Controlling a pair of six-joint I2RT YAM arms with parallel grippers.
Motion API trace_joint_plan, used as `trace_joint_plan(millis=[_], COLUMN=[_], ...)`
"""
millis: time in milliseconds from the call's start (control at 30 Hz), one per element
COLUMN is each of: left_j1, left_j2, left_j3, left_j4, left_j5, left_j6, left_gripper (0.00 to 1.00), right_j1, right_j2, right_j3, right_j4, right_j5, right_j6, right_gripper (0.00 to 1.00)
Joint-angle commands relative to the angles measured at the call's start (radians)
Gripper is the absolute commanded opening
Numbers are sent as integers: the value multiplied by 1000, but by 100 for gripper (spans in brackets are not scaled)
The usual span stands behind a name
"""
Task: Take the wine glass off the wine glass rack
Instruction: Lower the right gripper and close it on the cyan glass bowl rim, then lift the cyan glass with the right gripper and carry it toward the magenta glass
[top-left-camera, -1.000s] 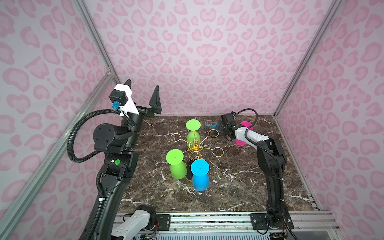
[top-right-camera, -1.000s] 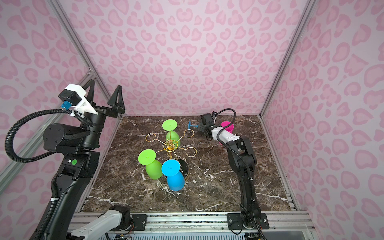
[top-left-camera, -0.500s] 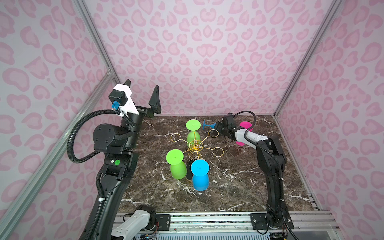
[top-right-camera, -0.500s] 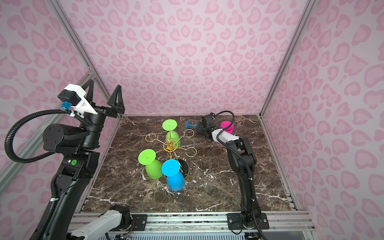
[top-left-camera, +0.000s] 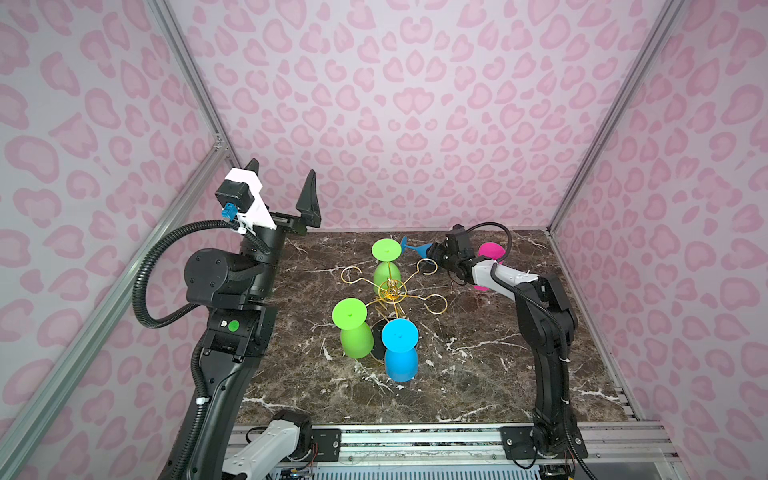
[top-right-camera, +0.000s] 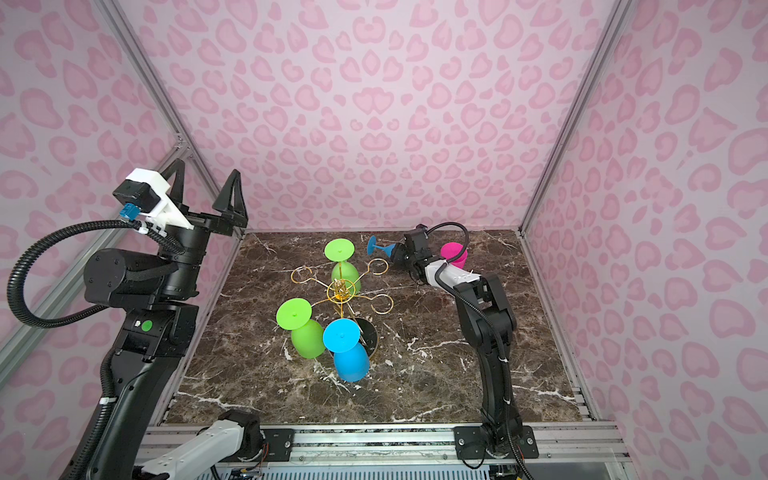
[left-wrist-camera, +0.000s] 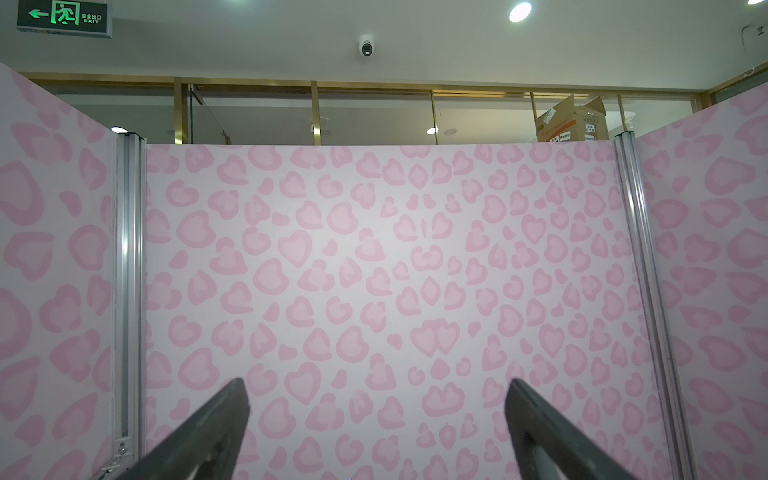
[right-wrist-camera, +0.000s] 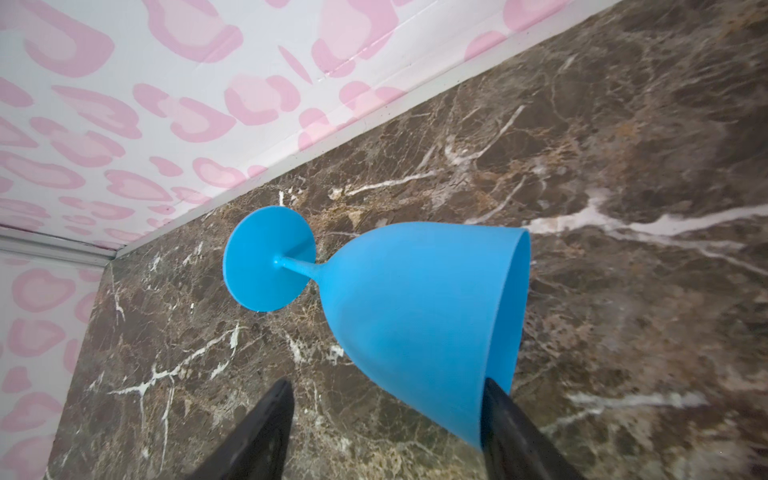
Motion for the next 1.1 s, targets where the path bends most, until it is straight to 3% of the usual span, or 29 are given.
trace_joint_plan(millis=[0,167,267,433,667,867,1067], left_j1=[0,-1,0,0,0,0,0], left_j2=[-3,-3,-3,-7,-6,-8,-9], left_j3=[-2,-2,-3,-4,-3,-3,-3], left_j4=[19,21,21,21,21,22,21], left_j5=[-6,-9,-9,-8,-11,-10,-11], left_j6=[12,12,10,13,13,12,13], left_gripper=[97,97,97,97,97,97,97], right_j1=[1,3,3,3,3,5,31], right_j2=[12,28,36,43,8,-34,-70], right_j3=[-9,-24,-41,-81,-77,-60,103], right_j4=[52,103,156,231,212,138,-150], right_j5=[-34,-64,-81,-107,-104,-90,-69], right_j6=[21,34,52,68,43,10,-121], right_gripper=[67,62,54,28,2,0,0])
